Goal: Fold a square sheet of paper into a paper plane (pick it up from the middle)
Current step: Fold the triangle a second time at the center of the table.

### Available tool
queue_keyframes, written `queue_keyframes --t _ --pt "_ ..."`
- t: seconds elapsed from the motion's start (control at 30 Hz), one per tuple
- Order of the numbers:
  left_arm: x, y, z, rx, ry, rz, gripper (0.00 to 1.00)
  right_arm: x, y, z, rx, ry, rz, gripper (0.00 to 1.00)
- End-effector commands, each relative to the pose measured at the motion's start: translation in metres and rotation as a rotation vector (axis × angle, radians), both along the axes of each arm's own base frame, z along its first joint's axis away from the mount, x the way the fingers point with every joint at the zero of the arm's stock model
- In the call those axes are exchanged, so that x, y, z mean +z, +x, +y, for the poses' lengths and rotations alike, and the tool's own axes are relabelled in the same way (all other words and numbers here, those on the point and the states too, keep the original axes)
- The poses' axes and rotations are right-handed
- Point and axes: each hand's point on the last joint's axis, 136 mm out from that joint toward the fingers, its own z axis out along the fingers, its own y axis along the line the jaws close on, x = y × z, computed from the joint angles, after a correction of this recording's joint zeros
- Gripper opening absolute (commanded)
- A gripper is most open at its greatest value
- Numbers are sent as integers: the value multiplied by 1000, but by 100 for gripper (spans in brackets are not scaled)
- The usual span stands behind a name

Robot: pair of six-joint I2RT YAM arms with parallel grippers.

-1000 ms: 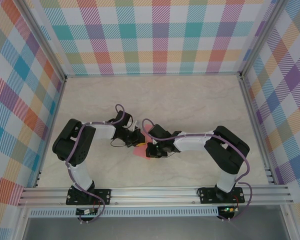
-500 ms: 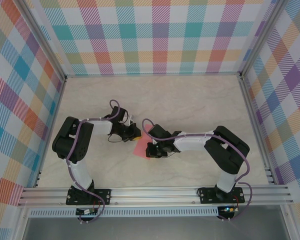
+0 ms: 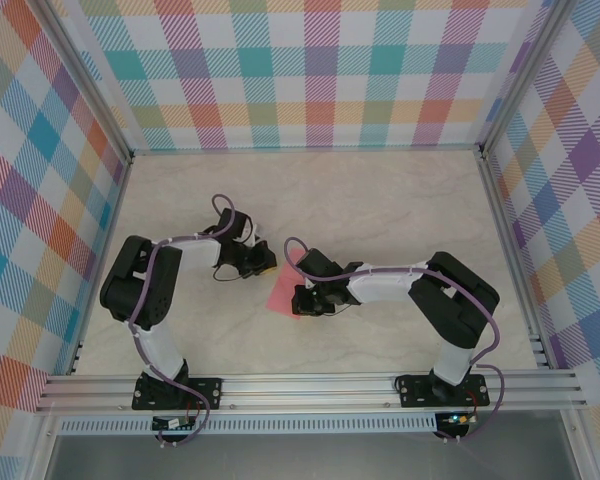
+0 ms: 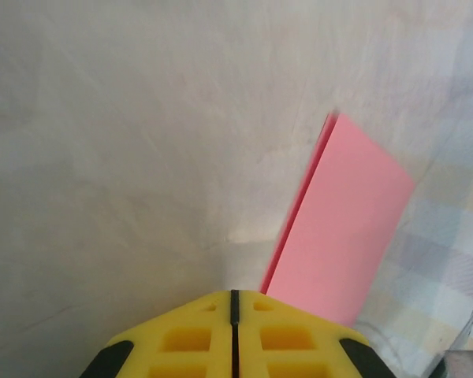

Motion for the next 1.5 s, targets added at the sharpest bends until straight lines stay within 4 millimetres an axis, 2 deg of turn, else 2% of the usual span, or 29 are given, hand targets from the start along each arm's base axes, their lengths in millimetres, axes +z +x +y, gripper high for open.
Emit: queue_keyframes --t 0.0,0.2,0.37,0.53,0.63,1.1,1.23,1.47 --pt "22 5 8 54 -30 -62 8 -42 -38 -54 -12 -234 151 10" --pt "26 -27 -10 -5 -113 -44 8 -30 -28 -35 0 -171 129 10" --pt "12 -42 -18 -44 -79 -10 8 -27 -27 -33 0 -163 125 10" --pt "-1 -42 -24 -53 -80 22 7 -27 -27 -31 2 -158 131 10" --pt "-1 -40 -29 -60 -94 23 7 -26 -27 -31 2 -157 130 10" --pt "21 -35 -32 -68 -113 -46 6 -27 -28 -32 2 -160 131 10" --pt "20 -35 -27 -50 -88 -49 6 -27 -27 -33 0 -162 129 10" --pt "20 -29 -6 36 18 -102 6 -29 -28 -34 -2 -166 131 10"
